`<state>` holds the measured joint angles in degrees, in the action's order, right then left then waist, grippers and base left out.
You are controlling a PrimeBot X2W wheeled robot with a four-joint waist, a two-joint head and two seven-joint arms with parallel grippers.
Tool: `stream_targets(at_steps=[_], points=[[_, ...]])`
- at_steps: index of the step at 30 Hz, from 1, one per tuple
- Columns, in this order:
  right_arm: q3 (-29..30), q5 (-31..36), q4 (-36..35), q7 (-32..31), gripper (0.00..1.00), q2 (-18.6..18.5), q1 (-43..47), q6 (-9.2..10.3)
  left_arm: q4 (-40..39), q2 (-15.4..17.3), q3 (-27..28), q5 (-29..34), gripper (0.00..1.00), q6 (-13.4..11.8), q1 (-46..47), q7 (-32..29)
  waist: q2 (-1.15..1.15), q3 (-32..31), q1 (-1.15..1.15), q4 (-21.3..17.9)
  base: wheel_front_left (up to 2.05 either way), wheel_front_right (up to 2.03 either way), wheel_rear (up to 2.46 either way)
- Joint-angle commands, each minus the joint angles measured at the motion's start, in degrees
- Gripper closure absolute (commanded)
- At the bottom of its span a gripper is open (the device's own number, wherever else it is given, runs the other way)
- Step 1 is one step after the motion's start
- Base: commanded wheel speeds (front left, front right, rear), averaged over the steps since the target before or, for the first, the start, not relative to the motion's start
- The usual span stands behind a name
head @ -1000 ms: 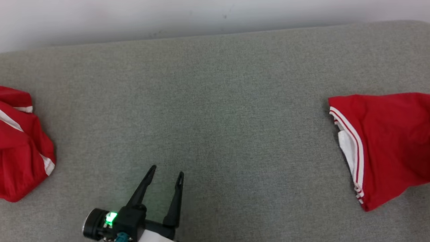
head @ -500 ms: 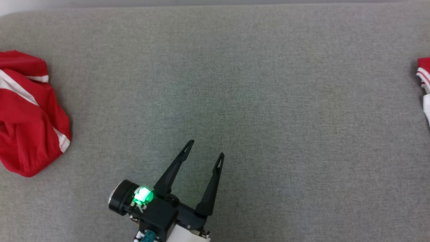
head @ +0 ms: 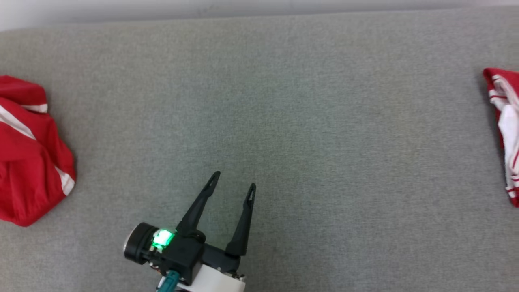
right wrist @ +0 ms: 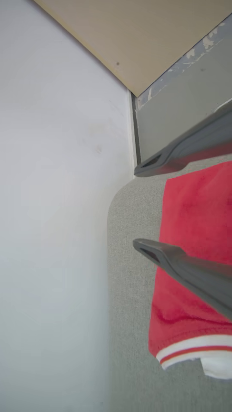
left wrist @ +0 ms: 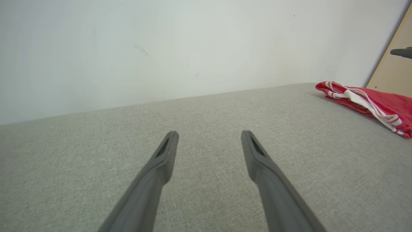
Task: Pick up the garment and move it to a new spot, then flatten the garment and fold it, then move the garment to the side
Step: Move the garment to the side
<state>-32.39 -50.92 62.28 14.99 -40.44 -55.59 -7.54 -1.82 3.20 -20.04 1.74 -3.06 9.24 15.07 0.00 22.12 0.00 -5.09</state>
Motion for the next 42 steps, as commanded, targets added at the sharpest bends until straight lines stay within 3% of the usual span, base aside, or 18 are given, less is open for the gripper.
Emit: stream_targets(at_steps=[1,8,18,28,42], points=[[1.1,1.6,-1.1,0.2,0.0,-0.4,1.6,0.13,0.4,0.3,0.4,-1.1,0.0,-0.2,0.2,0.0,0.0,-1.5,0.0,-1.0,0.0,0.0,0.0],[13.7,14.2,-13.8,0.2,0.0,1.6,11.9,0.13,1.8,0.3,2.8,-4.1,0.0,-1.2,-2.8,0.0,0.0,-8.2,0.0,-3.4,0.0,0.0,0.0],[28.8,26.9,-33.8,0.2,0.0,9.9,32.7,0.13,3.6,0.6,7.8,-7.1,0.0,-1.9,-9.8,0.0,0.0,-17.2,0.0,-5.5,0.0,0.0,0.0],[33.5,33.4,-46.9,0.2,0.0,19.9,51.0,0.13,5.3,0.1,12.0,-8.5,0.0,-2.8,-16.8,0.0,0.0,-22.4,0.0,-3.4,0.0,0.0,0.0],[35.2,38.8,-52.5,0.2,0.0,31.1,61.4,0.13,8.8,0.0,17.0,-8.4,0.0,-2.0,-20.0,0.0,0.0,-25.1,0.0,-0.2,0.0,0.0,0.0]])
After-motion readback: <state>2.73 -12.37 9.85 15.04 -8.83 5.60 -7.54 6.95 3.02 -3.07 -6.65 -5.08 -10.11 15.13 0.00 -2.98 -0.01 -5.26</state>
